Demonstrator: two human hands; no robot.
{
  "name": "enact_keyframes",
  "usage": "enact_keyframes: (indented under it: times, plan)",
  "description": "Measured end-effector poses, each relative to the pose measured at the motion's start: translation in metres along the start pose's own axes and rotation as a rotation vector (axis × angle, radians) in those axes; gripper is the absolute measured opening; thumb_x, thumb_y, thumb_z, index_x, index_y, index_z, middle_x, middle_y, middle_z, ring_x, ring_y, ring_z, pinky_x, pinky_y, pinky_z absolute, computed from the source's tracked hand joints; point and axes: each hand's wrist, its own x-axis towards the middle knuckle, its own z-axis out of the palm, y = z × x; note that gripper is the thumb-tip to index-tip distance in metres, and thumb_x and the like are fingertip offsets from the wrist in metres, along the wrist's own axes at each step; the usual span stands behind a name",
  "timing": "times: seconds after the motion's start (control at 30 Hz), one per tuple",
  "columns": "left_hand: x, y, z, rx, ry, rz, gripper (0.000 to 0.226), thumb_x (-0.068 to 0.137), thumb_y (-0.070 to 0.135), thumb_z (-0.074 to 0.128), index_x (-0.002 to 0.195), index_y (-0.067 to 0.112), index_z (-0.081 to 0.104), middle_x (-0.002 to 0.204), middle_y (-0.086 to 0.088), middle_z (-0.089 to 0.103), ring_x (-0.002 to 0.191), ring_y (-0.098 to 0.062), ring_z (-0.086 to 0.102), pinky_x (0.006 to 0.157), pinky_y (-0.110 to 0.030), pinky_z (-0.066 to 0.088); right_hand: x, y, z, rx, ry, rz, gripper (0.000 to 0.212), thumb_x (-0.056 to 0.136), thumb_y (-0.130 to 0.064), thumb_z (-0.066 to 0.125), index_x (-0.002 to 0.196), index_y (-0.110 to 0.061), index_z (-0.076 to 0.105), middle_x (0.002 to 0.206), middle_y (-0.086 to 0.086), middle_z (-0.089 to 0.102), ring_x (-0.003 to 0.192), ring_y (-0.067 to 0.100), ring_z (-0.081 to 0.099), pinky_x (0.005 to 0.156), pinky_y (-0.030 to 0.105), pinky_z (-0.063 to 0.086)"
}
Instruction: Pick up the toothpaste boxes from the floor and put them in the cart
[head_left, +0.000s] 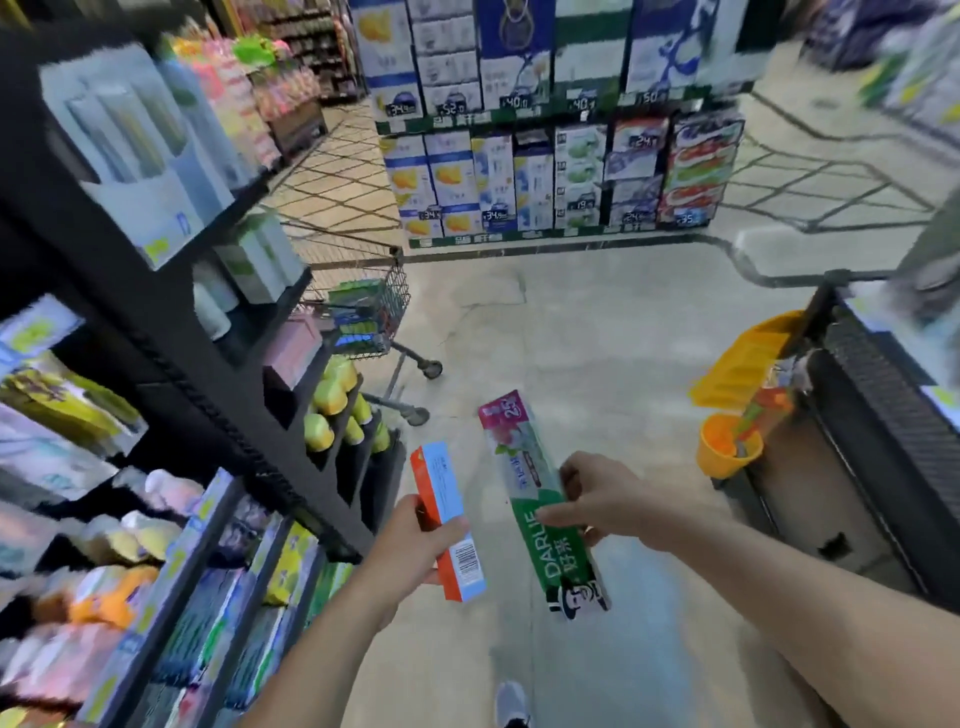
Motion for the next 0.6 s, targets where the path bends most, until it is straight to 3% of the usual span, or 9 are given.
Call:
enact_keyframes:
  times: [0.13,0.27,0.37,0.6]
  plan:
    - [0.065,0.046,-0.030,0.028,-0.058,0.032,0.026,0.091,0.023,0.070,0.112,0.015,0.056,0.110,-0.010,0.068,0.092,-0.019,0.073,0.078,-0.044,0.062,0.057,-0.051,-0.025,0.060,0.038,0.001,0.039,0.077,-0.020,0.084,0.101,-0.012,0.055,0.097,0.004,0.065,0.082,0.018,0.071,0.063,0.035,0.062]
    - [0.138,0.091,-0.057,0.035,-0.072,0.054,0.030,0.090,0.022,0.071,0.116,0.017,0.056,0.110,-0.008,0.069,0.093,-0.019,0.072,0.079,-0.044,0.062,0.119,-0.090,-0.049,0.111,0.087,-0.018,0.037,0.077,-0.019,0.084,0.099,-0.011,0.055,0.097,0.007,0.067,0.085,0.021,0.072,0.069,0.041,0.062]
    - [0.189,0.113,-0.066,0.025,-0.065,0.055,0.030,0.090,0.021,0.071,0.116,0.019,0.056,0.110,-0.005,0.069,0.091,-0.017,0.072,0.073,-0.040,0.062,0.169,-0.107,-0.069,0.158,0.066,-0.011,0.042,0.076,-0.021,0.085,0.102,-0.010,0.055,0.100,0.010,0.068,0.088,0.025,0.072,0.073,0.046,0.062]
    - [0.325,0.167,-0.066,0.020,-0.011,-0.008,0.041,0.086,0.025,0.075,0.122,0.019,0.057,0.114,-0.004,0.069,0.098,-0.022,0.071,0.077,-0.049,0.061,0.296,-0.132,-0.144,0.138,0.007,-0.017,0.042,0.077,-0.024,0.084,0.103,-0.010,0.054,0.103,0.010,0.069,0.090,0.025,0.072,0.073,0.045,0.062]
